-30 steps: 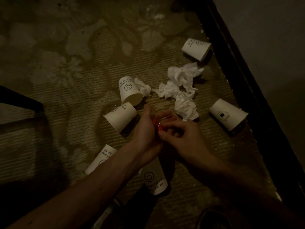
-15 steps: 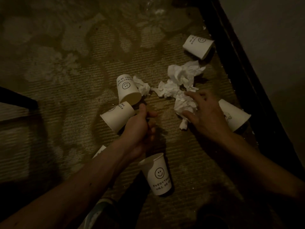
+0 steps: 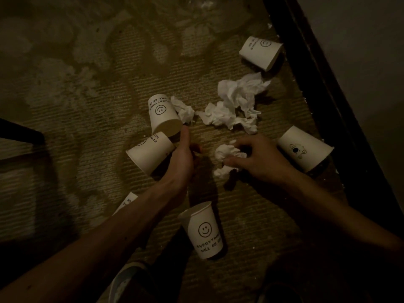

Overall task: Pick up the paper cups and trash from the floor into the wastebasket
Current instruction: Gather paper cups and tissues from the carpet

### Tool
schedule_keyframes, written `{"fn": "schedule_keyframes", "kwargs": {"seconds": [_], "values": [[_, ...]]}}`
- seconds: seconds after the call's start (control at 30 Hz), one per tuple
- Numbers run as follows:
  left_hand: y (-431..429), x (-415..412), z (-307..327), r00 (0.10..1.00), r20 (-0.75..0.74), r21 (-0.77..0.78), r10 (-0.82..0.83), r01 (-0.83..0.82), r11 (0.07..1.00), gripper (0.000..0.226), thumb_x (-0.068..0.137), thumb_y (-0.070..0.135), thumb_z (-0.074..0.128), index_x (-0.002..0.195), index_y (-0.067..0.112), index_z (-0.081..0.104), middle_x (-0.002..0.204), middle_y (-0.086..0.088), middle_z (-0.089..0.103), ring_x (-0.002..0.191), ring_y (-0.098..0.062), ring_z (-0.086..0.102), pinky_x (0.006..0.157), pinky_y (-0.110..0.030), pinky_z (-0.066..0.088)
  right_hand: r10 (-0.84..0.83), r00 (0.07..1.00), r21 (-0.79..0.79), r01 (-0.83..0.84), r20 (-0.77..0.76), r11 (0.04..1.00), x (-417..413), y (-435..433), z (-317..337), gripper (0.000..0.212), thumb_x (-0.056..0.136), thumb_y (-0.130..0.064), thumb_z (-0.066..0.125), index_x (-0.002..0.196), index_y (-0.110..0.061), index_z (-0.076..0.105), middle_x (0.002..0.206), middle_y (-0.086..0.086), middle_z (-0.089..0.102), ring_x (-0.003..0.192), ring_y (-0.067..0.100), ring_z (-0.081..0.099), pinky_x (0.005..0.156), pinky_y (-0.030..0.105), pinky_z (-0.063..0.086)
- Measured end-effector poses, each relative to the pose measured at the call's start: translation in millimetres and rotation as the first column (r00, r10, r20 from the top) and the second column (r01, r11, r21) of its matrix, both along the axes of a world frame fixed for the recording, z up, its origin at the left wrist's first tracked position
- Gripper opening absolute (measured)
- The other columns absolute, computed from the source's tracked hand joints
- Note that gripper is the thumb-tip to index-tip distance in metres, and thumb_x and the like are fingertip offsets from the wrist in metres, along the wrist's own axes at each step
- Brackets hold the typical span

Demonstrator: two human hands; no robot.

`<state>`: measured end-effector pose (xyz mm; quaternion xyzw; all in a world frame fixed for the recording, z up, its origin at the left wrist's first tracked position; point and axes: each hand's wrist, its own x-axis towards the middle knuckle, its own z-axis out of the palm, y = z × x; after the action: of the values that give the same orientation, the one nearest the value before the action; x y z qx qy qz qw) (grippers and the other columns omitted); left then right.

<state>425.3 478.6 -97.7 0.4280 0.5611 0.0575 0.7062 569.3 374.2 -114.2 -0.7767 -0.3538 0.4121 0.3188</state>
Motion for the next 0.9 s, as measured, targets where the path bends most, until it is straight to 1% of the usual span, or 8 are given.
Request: {"fn": "schedule_keyframes", "kwargs": {"seconds": [0.2,0.37,0.47,0.6,0.63,0.67,0.7,0.9], "values": [[-6.0,5.5,1.6,0.986,0.14,-0.127,0.095,-0.078,0.989,0.076,0.092,0.075,0.027,0.1,0.013,0.069,0.076,-0.002,0.076,0.068,-0.014,0.074,0.051,-0.025,0.055,-0.272,0.838,0.094,0.354,-0.473,0.93,-26.1,-3.4,12.9,0.025,0.075,-0.023,0.081,0.095,-0.025,0.067,0.091,-0.008,0.076,0.085,0.004,0.071,0.069,0.022,0.057],[-17.9,18.6,16.6,0.939,0.321,-0.158,0.124,-0.076,0.985,0.079,0.092,0.076,0.023,0.077,0.025,0.082,0.088,-0.008,0.078,0.081,-0.018,0.075,0.061,-0.028,0.058,-0.331,0.837,0.237,0.461,-0.436,0.855,-51.8,4.8,20.3,0.028,0.08,-0.014,0.078,0.094,-0.026,0.058,0.092,-0.001,0.073,0.085,0.01,0.072,0.067,0.024,0.058],[-9.7,19.8,22.7,0.914,0.376,-0.128,0.154,-0.114,0.985,0.078,0.091,0.075,0.026,0.093,0.017,0.078,0.074,-0.008,0.075,0.068,-0.018,0.074,0.055,-0.028,0.057,-0.251,0.879,0.272,0.378,-0.407,0.885,-51.4,5.6,29.2,0.012,0.091,-0.021,0.067,0.103,-0.023,0.069,0.1,-0.004,0.074,0.096,0.008,0.07,0.078,0.027,0.058],[-8.7,19.9,37.9,0.926,0.363,-0.028,0.103,-0.1,0.995,0.103,0.096,0.069,0.018,0.124,-0.03,0.028,0.077,-0.041,0.053,0.07,-0.053,0.057,0.061,-0.059,0.051,-0.122,0.867,0.314,0.302,-0.484,0.9,-52.8,4.7,38.7,0.032,0.102,-0.029,0.046,0.103,-0.013,0.074,0.102,0.001,0.075,0.1,0.014,0.07,0.086,0.029,0.056],[-9.0,19.8,38.6,0.93,0.351,-0.035,0.11,-0.104,0.994,0.103,0.096,0.069,0.019,0.129,-0.027,0.031,0.085,-0.04,0.05,0.08,-0.052,0.056,0.068,-0.057,0.048,-0.089,0.876,0.337,0.274,-0.474,0.901,-54.2,4.4,40.5,0.032,0.103,-0.03,0.044,0.102,-0.017,0.074,0.101,-0.004,0.075,0.099,0.009,0.07,0.083,0.021,0.054],[-9.1,19.3,38.2,0.932,0.343,-0.054,0.118,-0.106,0.993,0.098,0.095,0.07,0.022,0.129,-0.018,0.046,0.099,-0.008,0.058,0.078,-0.044,0.064,0.069,-0.024,0.043,-0.062,0.894,0.359,0.241,-0.444,0.902,-55.7,4.4,42.0,0.031,0.102,-0.031,0.045,0.101,-0.018,0.074,0.102,-0.007,0.075,0.099,0.005,0.069,0.081,0.016,0.053],[-8.7,18.8,36.0,0.931,0.339,-0.072,0.135,-0.118,0.99,0.085,0.095,0.07,0.026,0.115,-0.005,0.061,0.065,0.002,0.067,0.074,-0.031,0.073,0.045,-0.026,0.048,-0.044,0.917,0.38,0.207,-0.396,0.902,-56.6,4.6,40.9,0.03,0.099,-0.033,0.048,0.1,-0.018,0.074,0.104,-0.009,0.073,0.1,0.004,0.067,0.081,0.016,0.052],[-6.9,17.1,30.4,0.957,0.276,-0.072,0.084,-0.066,0.995,0.051,0.104,0.051,0.031,0.114,0.011,0.06,0.104,-0.011,0.075,0.09,-0.02,0.074,0.069,-0.033,0.061,-0.159,0.973,0.347,0.209,-0.167,0.914,-51.1,7.5,26.0,0.025,0.078,-0.051,0.07,0.082,-0.026,0.075,0.099,-0.011,0.058,0.095,0.004,0.061,0.076,0.026,0.055]]}}
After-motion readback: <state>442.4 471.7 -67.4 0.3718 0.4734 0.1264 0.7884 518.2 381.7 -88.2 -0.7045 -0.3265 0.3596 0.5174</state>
